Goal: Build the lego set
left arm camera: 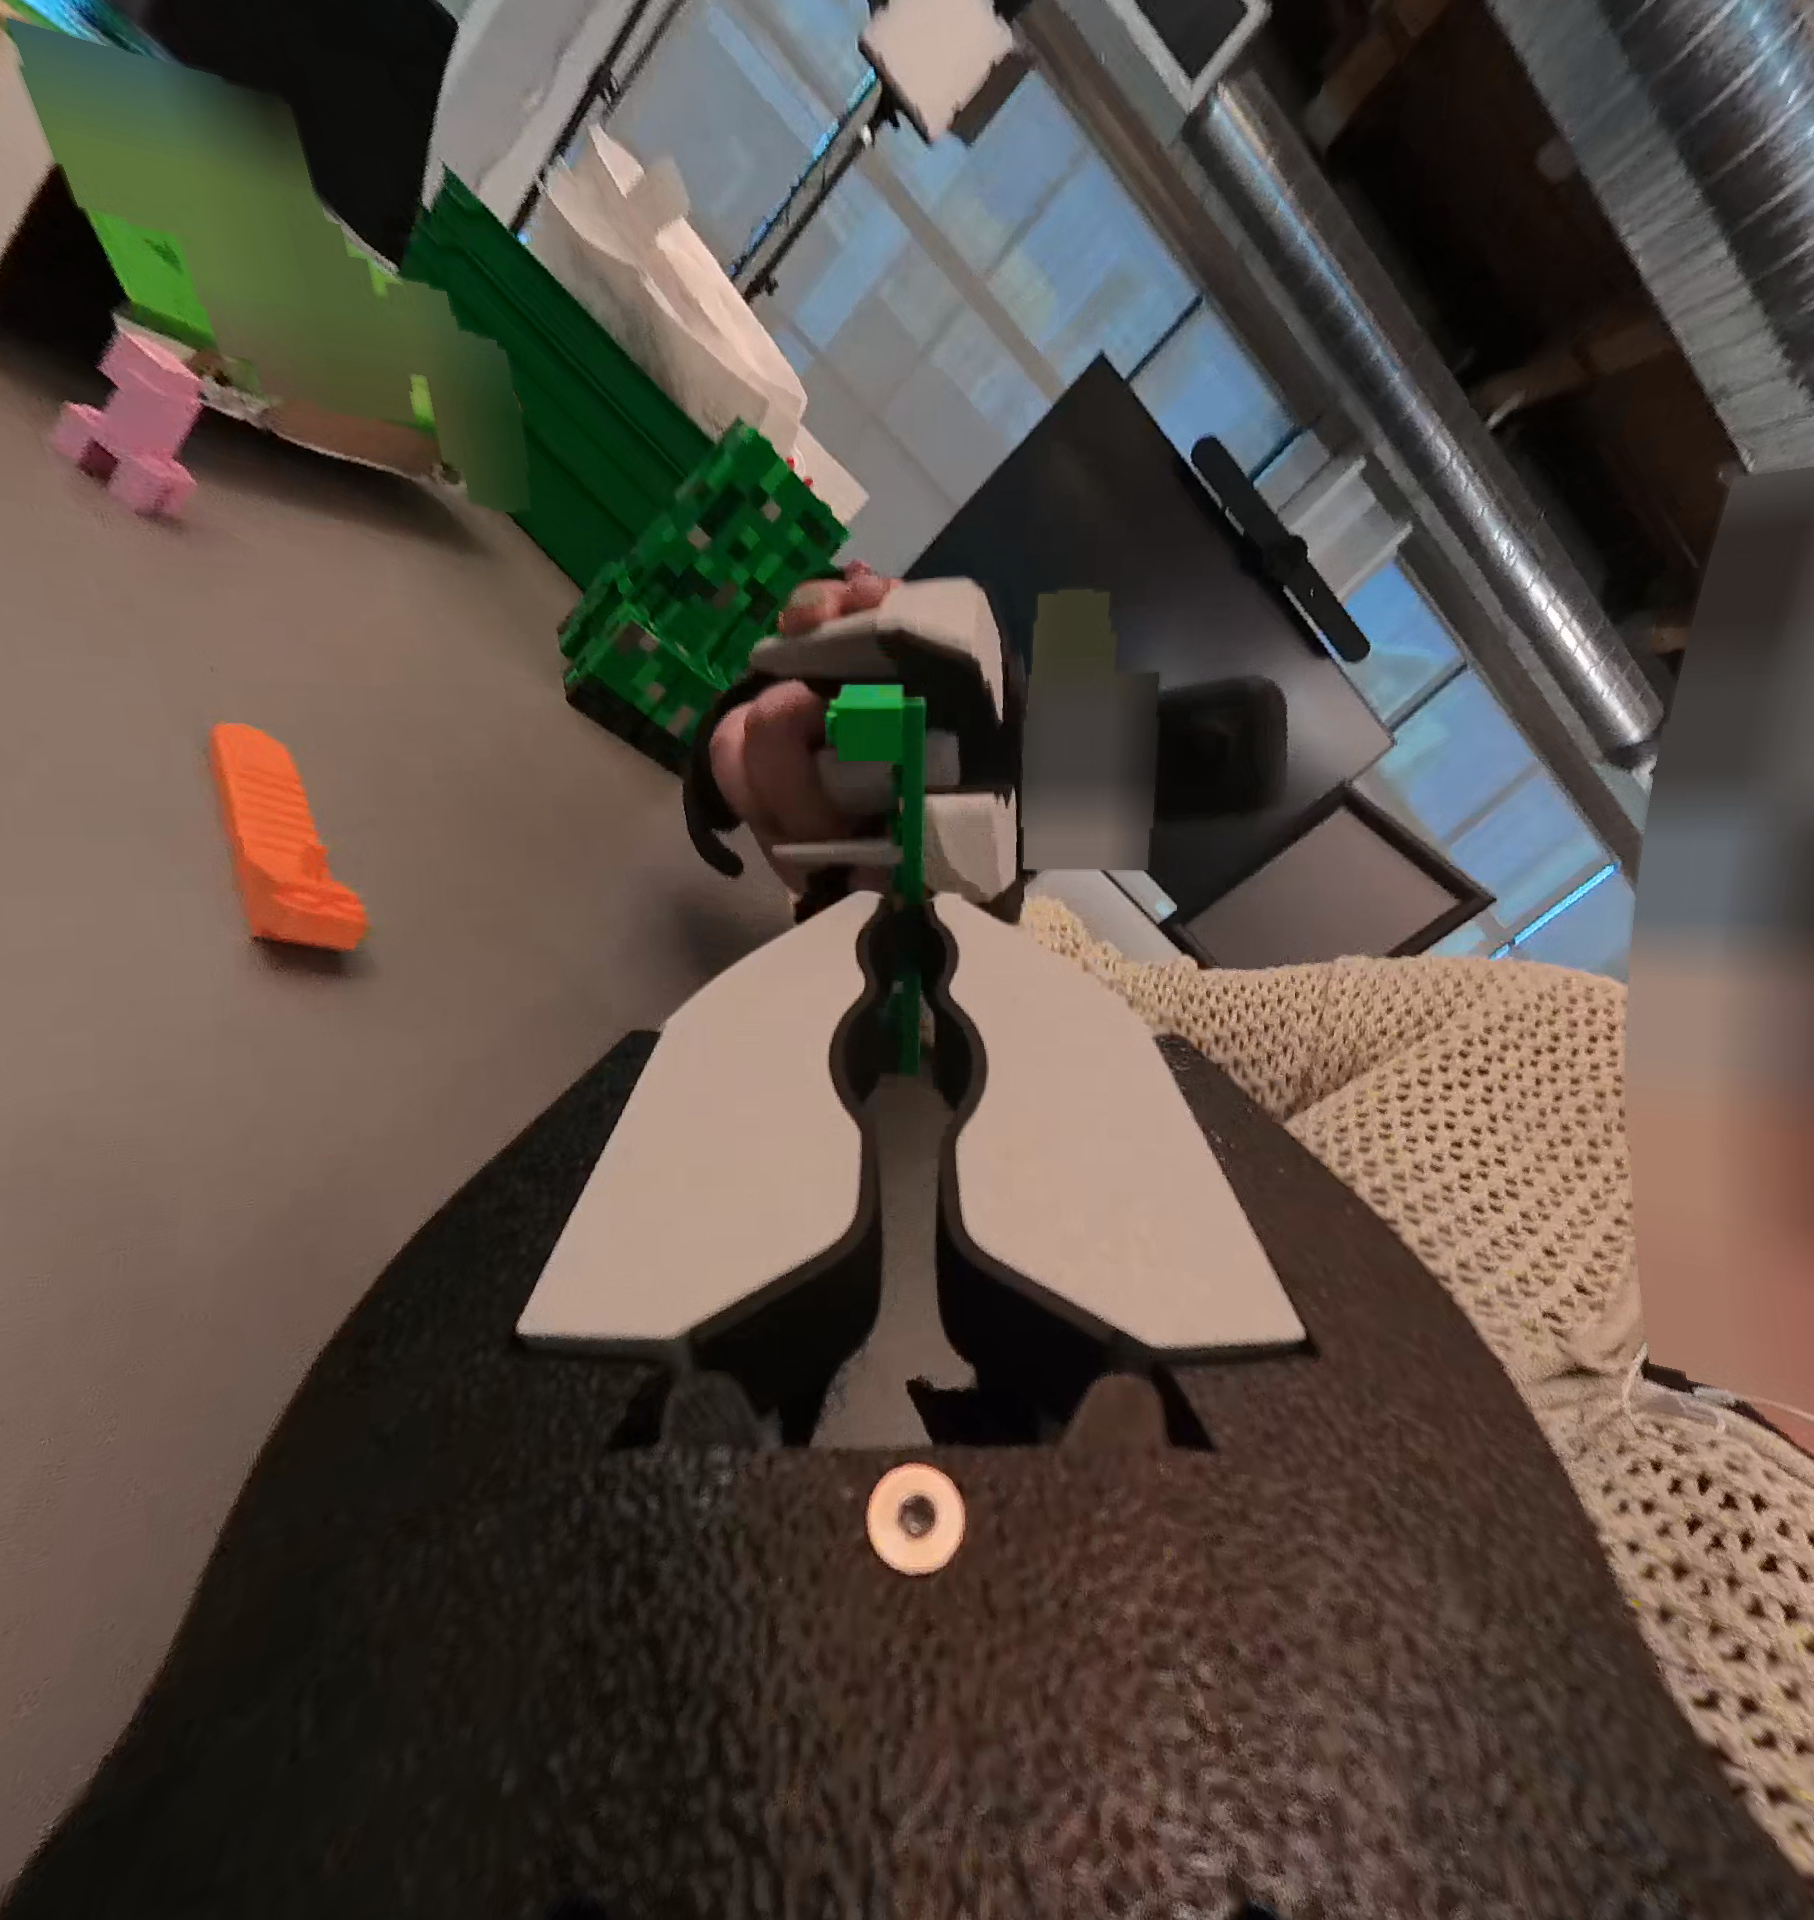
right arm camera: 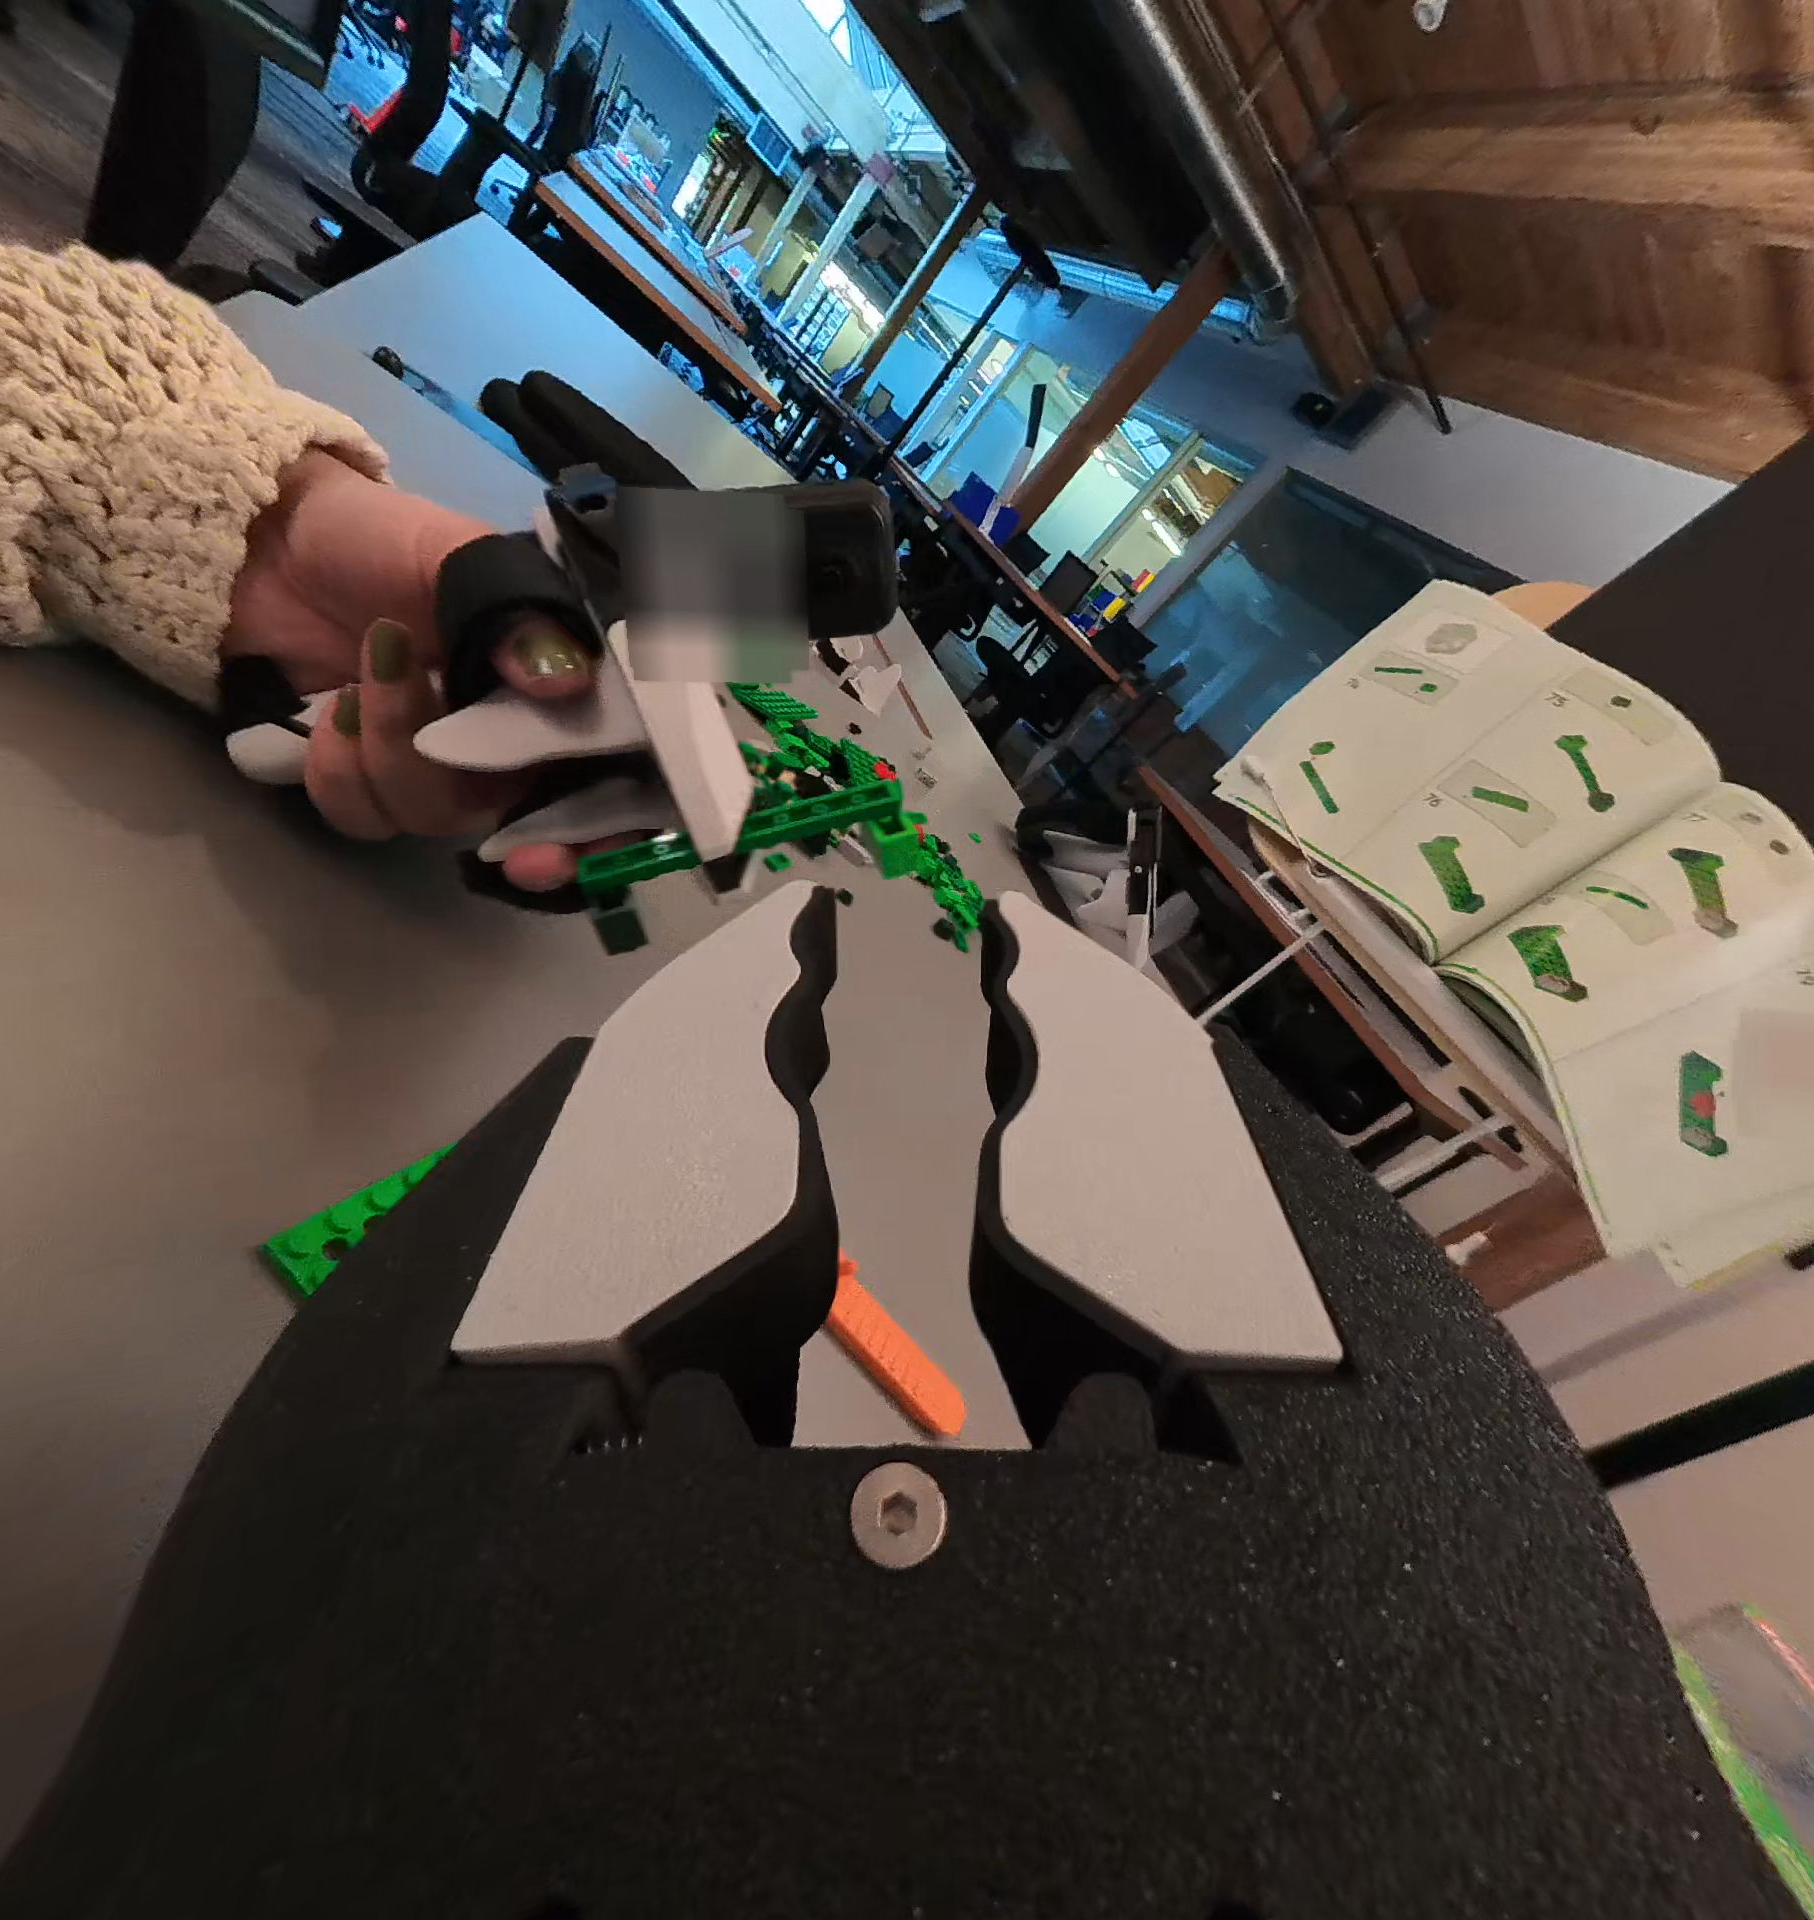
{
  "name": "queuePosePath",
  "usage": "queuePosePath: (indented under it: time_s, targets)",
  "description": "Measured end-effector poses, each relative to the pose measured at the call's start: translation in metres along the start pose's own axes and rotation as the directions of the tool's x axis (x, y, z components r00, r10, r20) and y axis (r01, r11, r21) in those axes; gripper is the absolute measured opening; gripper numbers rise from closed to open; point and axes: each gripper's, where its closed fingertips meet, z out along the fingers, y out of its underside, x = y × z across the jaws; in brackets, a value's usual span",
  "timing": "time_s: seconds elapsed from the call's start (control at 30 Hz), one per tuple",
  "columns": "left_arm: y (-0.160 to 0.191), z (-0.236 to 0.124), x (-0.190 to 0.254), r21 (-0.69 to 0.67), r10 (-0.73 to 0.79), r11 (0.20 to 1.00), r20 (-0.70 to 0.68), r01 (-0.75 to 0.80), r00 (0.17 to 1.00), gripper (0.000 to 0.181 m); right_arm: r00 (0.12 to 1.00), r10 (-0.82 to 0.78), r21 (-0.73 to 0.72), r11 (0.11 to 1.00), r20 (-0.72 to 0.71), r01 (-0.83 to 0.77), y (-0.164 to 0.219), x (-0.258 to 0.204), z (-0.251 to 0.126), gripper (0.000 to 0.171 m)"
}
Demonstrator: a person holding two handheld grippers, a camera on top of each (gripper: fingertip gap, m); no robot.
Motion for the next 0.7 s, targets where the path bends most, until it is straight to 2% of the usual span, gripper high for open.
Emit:
queuePosePath:
  time_s: [0.2, 0.7]
  targets:
    - [0.012, 0.006, 0.004, -0.08, 0.018, 0.997, -0.019, -0.02, 1.0, 0.004, 0.999, -0.046, -0.023, 0.999, 0.022, 0.046, 0.0, -0.005, 0.003, 0.025]
    - [0.017, 0.007, 0.007, -0.11, 0.009, 0.994, -0.042, -0.014, 0.999, 0.004, 0.992, -0.101, -0.015, 0.995, 0.071, 0.102, -0.001, -0.017, 0.005, 0.016]
